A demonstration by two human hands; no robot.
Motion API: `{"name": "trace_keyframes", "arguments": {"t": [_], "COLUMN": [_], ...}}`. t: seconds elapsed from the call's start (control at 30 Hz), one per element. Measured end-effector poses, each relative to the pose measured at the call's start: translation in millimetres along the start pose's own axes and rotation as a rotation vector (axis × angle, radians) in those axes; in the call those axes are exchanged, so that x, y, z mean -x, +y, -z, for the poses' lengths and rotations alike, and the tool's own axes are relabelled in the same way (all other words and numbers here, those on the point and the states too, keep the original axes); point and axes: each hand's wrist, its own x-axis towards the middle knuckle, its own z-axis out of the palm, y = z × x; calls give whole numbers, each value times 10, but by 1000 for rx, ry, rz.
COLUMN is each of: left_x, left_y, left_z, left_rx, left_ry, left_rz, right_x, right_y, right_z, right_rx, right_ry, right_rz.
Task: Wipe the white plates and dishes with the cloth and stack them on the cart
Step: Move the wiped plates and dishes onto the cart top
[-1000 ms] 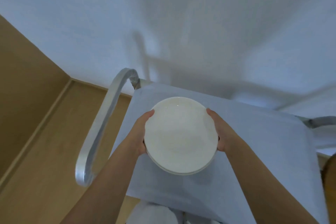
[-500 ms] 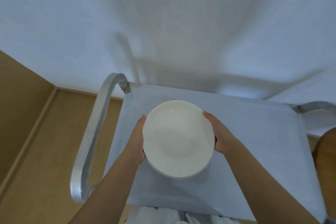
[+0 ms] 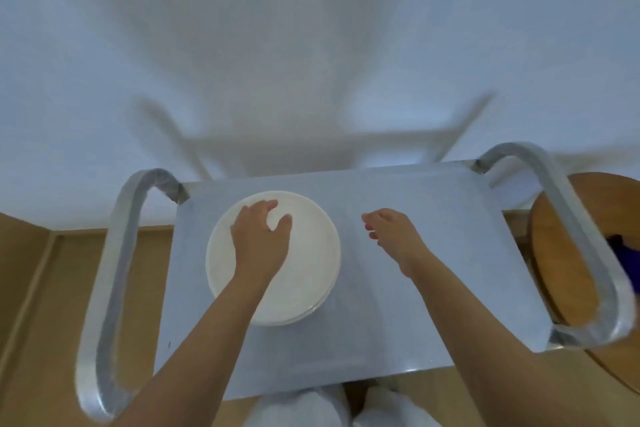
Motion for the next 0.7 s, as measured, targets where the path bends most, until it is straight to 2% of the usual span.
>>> {"name": "trace_keyframes", "arguments": {"t": [0.13, 0.37, 0.47, 0.7], "left_x": [285, 1129, 1663, 2884], "left_y": [321, 1036, 1381, 2040], "left_z": [-378, -1353, -1854, -2824], "left_rx": [-182, -417, -420, -476], "left_ry": [-179, -382, -454, -515], "left_rz": [-183, -470, -557, -864], "right_x": [207, 980, 1363, 2116], "right_y": [284, 1100, 1497, 2389], "right_z": [496, 1633, 2146, 3210], "right_rx": [415, 725, 766, 754], "right_ry": [133, 358, 448, 590], "right_rz": [114, 168, 142, -68]}}
